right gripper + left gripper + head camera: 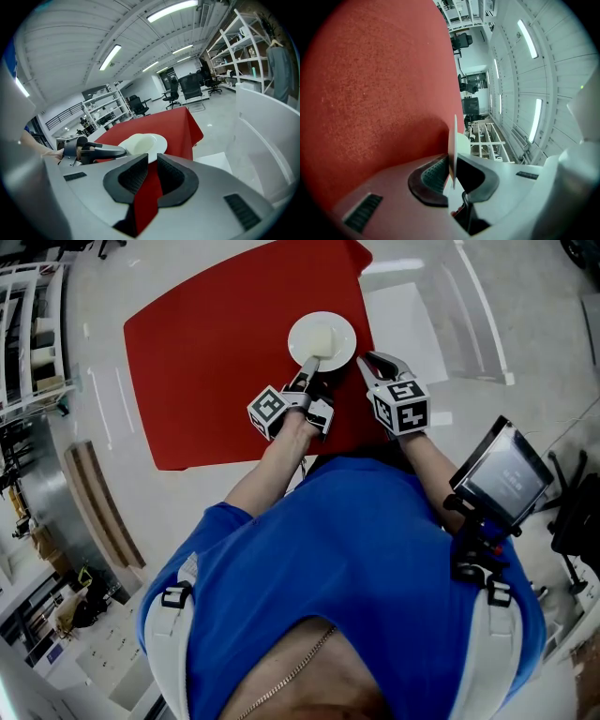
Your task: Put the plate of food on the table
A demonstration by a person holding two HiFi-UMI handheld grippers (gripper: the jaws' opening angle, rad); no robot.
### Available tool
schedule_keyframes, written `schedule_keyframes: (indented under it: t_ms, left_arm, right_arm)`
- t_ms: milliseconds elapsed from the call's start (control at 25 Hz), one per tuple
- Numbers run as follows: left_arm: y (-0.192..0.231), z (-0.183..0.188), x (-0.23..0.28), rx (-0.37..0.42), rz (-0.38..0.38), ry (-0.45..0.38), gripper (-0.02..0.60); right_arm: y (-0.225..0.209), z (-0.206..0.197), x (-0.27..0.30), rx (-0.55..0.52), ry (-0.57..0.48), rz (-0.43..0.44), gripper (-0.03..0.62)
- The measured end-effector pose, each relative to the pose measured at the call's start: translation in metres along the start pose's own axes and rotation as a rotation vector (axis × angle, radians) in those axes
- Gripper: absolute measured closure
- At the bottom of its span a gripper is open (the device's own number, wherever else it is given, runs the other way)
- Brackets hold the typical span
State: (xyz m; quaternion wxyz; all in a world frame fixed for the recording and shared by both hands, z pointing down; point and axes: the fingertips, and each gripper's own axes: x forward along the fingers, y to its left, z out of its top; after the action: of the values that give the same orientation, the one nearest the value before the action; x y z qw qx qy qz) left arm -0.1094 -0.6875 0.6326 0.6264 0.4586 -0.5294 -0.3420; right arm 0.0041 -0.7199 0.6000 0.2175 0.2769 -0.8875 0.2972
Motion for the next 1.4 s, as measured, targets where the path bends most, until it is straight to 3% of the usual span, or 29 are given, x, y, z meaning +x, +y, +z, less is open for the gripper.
schedule_keyframes:
  t_ms: [560,1240,1400]
  left_arm:
    - [0.011,0.000,-0.010,0.004,0.071,-0.005,0.551]
    - [0.013,-0.002,-0.016,0.118,0.153,0.052,0.549]
    - [0.013,-0.007,-0.017,0.153,0.164,0.087,0.493]
  right_arm:
    - [0.005,-0.004,0.004,0.005,0.017,0.022,0.560]
    - [0.011,-0.004,0.007,-0.009,0.027,0.039,0.560]
    - [0.012,-0.005,0.008,-0.012,0.028,0.042,0.560]
